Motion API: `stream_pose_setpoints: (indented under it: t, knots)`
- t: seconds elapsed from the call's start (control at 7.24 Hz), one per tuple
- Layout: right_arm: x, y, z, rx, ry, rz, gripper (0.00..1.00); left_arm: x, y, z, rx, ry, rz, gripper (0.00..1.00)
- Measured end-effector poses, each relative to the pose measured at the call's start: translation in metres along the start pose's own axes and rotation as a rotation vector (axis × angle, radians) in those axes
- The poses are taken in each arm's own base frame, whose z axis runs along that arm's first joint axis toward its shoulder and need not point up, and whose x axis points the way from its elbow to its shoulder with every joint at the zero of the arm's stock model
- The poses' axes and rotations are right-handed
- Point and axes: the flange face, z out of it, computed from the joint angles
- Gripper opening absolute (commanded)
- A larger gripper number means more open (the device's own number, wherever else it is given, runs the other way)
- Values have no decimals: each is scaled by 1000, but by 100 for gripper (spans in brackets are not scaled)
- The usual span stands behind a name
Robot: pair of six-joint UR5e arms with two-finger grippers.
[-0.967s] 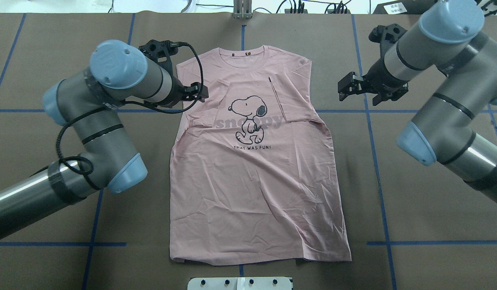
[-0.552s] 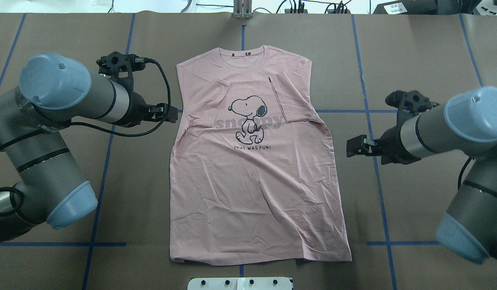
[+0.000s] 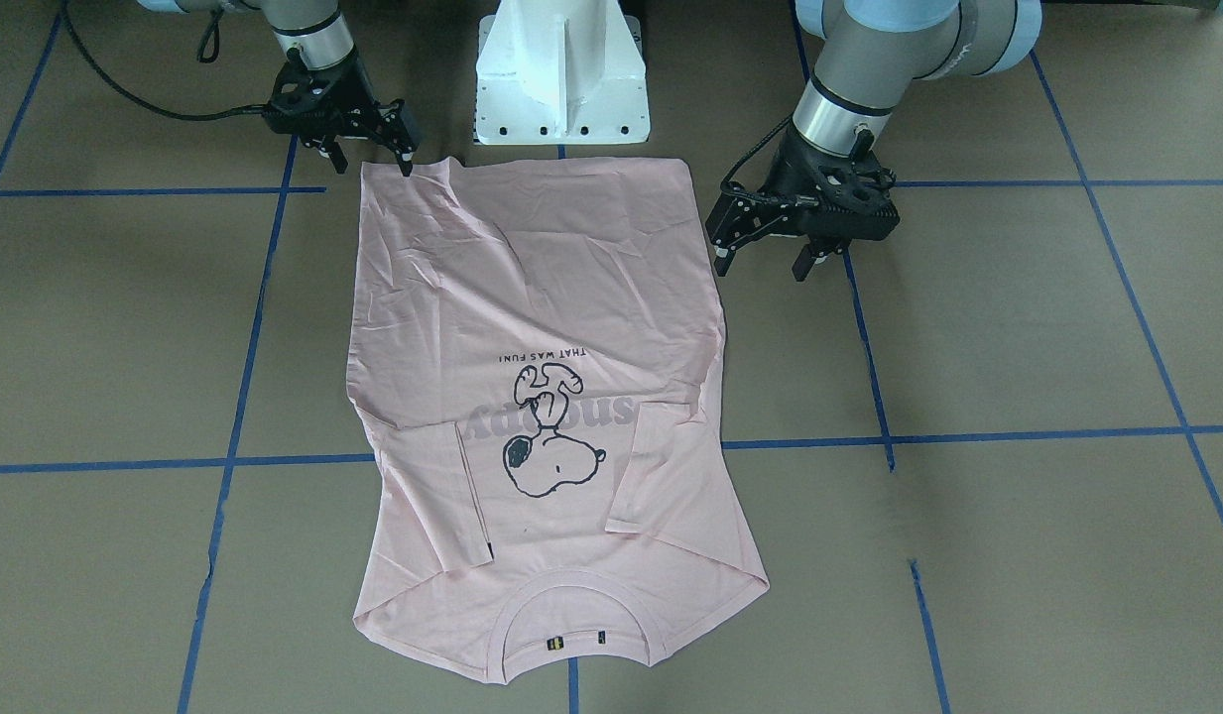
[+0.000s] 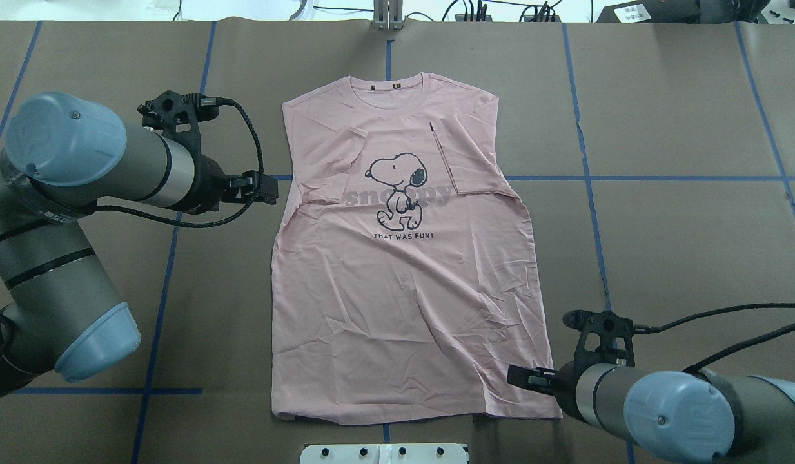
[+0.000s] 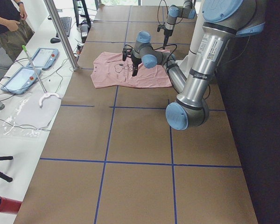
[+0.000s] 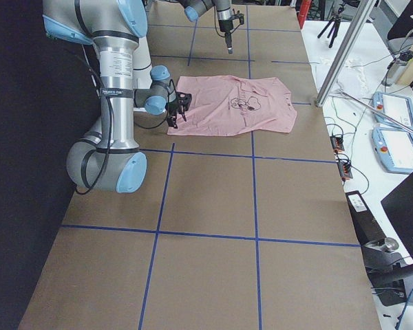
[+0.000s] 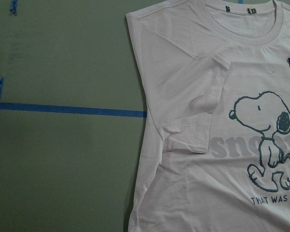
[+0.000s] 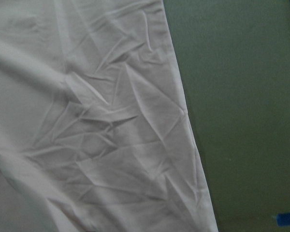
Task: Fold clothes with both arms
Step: 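Move both grippers down to the hem corners nearest the robot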
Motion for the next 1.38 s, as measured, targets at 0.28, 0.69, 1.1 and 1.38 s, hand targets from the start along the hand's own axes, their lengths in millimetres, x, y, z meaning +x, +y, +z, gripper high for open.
stream_pose_setpoints:
  t: [0.28, 0.69, 1.1, 1.38]
  knots:
    - [9, 16, 19, 0, 28, -23, 100, 1, 2, 0, -3, 2, -9, 100]
    - [15, 19, 29, -9, 50, -31, 100, 3, 4, 1, -7, 2, -10, 100]
    - [21, 20, 38, -11, 72, -34, 92, 3, 4, 2, -8, 3, -8, 100]
    - [21, 22, 40, -30, 77, -33, 32, 4, 5, 2, -9, 3, -8, 100]
